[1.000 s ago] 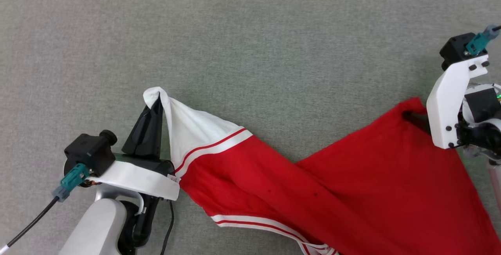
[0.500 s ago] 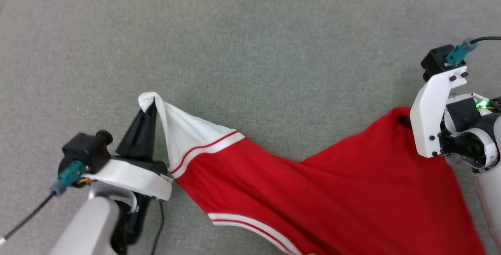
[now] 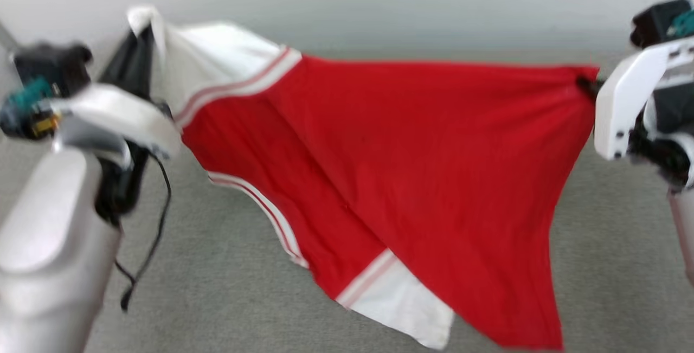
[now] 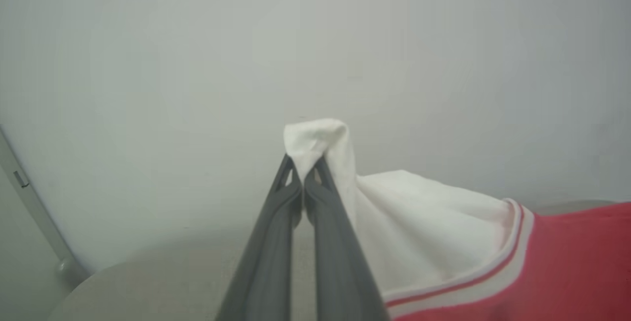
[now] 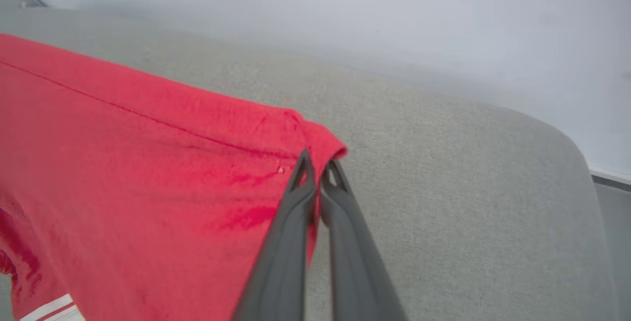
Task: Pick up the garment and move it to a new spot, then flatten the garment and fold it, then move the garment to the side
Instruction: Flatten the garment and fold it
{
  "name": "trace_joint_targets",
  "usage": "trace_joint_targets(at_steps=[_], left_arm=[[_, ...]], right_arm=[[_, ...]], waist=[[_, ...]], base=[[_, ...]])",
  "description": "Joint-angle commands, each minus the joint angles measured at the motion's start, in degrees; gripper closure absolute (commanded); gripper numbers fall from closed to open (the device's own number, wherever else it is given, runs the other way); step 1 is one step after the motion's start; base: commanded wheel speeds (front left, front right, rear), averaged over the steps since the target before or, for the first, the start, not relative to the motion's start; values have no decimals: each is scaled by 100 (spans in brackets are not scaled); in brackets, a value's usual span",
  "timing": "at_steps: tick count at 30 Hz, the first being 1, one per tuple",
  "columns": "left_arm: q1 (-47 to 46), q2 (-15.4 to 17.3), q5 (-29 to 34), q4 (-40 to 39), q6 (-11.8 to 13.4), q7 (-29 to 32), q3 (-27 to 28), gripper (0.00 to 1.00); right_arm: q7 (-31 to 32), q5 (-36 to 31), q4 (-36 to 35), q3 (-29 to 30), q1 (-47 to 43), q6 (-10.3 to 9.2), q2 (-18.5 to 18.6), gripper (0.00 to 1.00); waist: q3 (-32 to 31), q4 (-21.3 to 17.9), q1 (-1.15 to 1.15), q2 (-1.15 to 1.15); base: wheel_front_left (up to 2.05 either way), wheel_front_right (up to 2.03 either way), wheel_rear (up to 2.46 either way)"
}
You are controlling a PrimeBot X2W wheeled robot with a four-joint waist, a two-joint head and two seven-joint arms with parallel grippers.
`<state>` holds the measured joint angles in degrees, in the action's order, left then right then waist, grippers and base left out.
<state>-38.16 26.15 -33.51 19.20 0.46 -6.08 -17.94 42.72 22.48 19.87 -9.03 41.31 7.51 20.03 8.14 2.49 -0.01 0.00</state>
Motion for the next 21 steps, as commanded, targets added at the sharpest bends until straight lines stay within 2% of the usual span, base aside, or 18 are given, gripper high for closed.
trace_joint_targets(at_steps=[1, 8, 9, 15, 21], left_arm=[[-404, -21, 17, 280, -57, 18, 23, 100], [-2173, 35, 172, 1488, -305, -5, 32, 100], [-2173, 35, 172, 1488, -305, -5, 32, 100], [-3664, 232, 354, 1948, -409, -243, 124, 100], [-5021, 491, 545, 1974, -470, -269, 142, 100]], right_arm=[[-143, -52, 136, 55, 232, -4, -18, 100], [-878, -326, 582, 230, 1412, -5, -110, 100], [-878, -326, 582, 230, 1412, -5, -110, 100], [-1543, -667, 734, 421, 2566, -7, -207, 100], [-2117, -1042, 724, 607, 3712, -8, -277, 100]], waist=[[-124, -187, 1, 0], [323, -430, 1, 0], [323, -430, 1, 0], [1030, -602, 1, 0], [1869, -721, 1, 0]], base=[[0, 0, 0], [0, 0, 0], [0, 0, 0], [0, 0, 0], [0, 0, 0]])
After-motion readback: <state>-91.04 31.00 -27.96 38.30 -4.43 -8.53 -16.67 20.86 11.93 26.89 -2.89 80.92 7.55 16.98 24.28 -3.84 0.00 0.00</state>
